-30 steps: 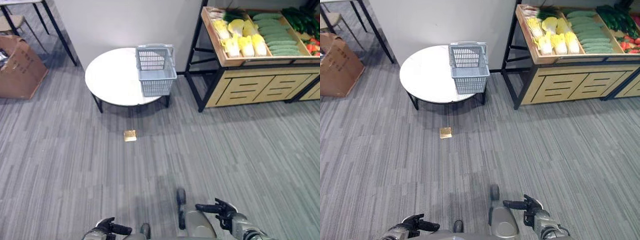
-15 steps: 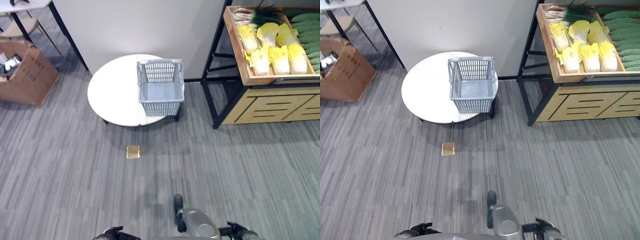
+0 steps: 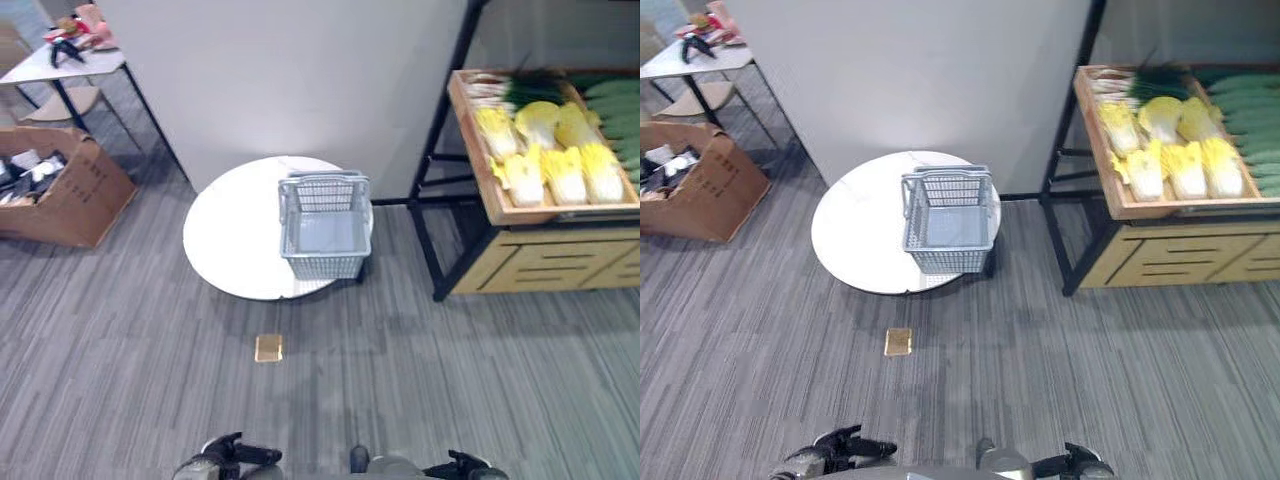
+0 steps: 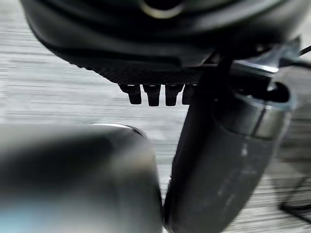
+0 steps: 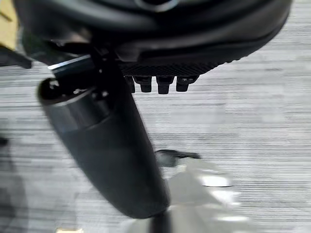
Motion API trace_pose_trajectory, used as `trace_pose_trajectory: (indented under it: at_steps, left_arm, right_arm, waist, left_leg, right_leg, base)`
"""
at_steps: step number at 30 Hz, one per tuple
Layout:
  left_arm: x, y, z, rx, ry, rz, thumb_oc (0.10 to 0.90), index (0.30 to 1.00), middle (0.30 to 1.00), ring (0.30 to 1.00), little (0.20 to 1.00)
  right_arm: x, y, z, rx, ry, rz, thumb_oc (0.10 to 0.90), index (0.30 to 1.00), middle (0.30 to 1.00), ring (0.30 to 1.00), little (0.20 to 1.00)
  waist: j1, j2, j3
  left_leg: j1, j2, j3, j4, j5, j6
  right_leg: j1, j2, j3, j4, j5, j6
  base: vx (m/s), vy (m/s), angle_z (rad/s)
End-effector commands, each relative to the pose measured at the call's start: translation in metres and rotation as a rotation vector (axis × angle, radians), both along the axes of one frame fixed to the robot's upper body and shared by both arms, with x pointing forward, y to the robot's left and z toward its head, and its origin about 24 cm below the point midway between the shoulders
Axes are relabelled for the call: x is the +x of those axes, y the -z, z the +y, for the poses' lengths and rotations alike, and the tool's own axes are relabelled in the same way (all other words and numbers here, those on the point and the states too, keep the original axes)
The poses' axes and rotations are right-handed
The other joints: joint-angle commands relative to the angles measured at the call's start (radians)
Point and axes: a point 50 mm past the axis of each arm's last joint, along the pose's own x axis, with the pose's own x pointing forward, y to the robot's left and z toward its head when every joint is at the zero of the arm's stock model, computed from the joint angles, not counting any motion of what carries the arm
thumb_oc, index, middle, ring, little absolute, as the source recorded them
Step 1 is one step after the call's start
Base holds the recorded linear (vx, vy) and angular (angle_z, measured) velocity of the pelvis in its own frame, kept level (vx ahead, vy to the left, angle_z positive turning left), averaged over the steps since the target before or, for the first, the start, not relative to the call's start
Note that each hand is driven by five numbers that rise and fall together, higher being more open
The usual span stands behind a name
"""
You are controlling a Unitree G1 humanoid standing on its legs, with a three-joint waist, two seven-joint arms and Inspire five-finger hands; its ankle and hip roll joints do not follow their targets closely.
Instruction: Get the vegetables into the basket
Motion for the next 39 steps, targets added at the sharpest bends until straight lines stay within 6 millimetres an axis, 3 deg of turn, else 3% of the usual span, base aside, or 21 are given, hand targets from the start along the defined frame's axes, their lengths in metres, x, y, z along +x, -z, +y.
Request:
trace_pose_trajectory:
  at_steps: [1,3,8,29,33,34,37,39]
  left_arm:
    - [-0.055,0.013,-0.008,0.022,0.078,0.204,0.900,1.000,1.000,1.000,1.000]
    - [-0.057,0.013,-0.008,0.025,0.095,0.216,0.900,1.000,1.000,1.000,1.000]
    - [-0.066,0.015,-0.010,0.024,0.134,0.250,0.900,1.000,1.000,1.000,1.000]
    - [-0.063,0.014,-0.009,0.024,0.112,0.230,0.900,1.000,1.000,1.000,1.000]
    - [-0.057,0.013,-0.005,0.031,0.100,0.214,0.900,1.000,1.000,1.000,1.000]
    - [-0.052,0.012,-0.003,0.034,0.100,0.199,0.900,1.000,1.000,1.000,1.000]
    - [-0.048,0.011,-0.001,0.043,0.115,0.190,0.900,1.000,1.000,1.000,1.000]
    - [-0.047,0.011,0.000,0.048,0.144,0.193,0.900,1.000,1.000,1.000,1.000]
  right_arm:
    - [-0.014,0.001,-0.008,-0.022,-0.029,0.039,0.900,1.000,1.000,1.000,1.000]
    - [-0.016,0.003,-0.002,-0.009,-0.044,0.047,0.900,1.000,1.000,1.000,1.000]
    - [-0.023,0.005,0.003,0.005,-0.047,0.078,0.900,1.000,1.000,1.000,1.000]
    - [-0.020,0.006,0.006,0.008,-0.086,0.094,0.900,1.000,1.000,1.000,1.000]
    - [-0.019,0.005,0.003,0.003,-0.066,0.087,0.900,1.000,1.000,1.000,1.000]
    - [-0.016,0.004,0.003,0.007,-0.052,0.076,0.900,1.000,1.000,1.000,1.000]
    - [-0.013,0.003,0.002,0.007,-0.044,0.062,0.900,1.000,1.000,1.000,1.000]
    - [-0.015,0.003,0.001,0.010,-0.022,0.063,0.900,1.000,1.000,1.000,1.000]
  waist:
    - [0.005,0.043,0.018]
    - [-0.009,0.055,-0.014]
    - [-0.012,0.063,-0.054]
    - [0.011,0.051,-0.050]
    - [0.014,0.052,-0.027]
    - [0.011,0.056,-0.003]
    - [-0.001,0.061,0.028]
    - [-0.021,0.063,0.029]
  left_leg:
    - [0.104,-0.022,-0.044,-0.180,0.067,0.021]
    - [0.183,-0.025,-0.031,-0.271,0.060,0.022]
    - [0.250,-0.024,-0.013,-0.316,0.038,0.026]
    - [0.261,-0.050,-0.034,-0.316,-0.009,0.063]
    - [0.251,-0.062,-0.044,-0.310,-0.015,0.090]
    - [0.248,-0.069,-0.049,-0.305,-0.019,0.105]
    - [0.248,-0.072,-0.053,-0.302,-0.014,0.115]
    - [0.256,-0.081,-0.089,-0.308,-0.019,0.110]
  right_leg:
    - [-0.050,0.006,0.039,0.025,0.056,0.157]
    - [-0.041,0.020,0.034,0.009,0.051,0.161]
    - [-0.030,0.015,0.043,0.006,0.039,0.176]
    - [-0.016,-0.021,0.044,0.017,0.035,0.200]
    - [-0.088,-0.033,0.059,0.151,0.013,0.209]
    - [-0.156,-0.039,0.058,0.260,0.034,0.225]
    - [-0.227,-0.046,0.070,0.364,0.084,0.245]
    - [-0.263,-0.017,0.106,0.288,0.074,0.223]
  base:
    - [0.22,0.049,-0.51]
    - [0.15,0.043,-0.67]
    - [0.09,0.076,-0.35]
    - [0.02,0.042,0.00]
    - [-0.05,0.101,-0.04]
    - [-0.07,0.078,-0.17]
    - [-0.06,0.107,-0.11]
    - [0.12,0.061,0.09]
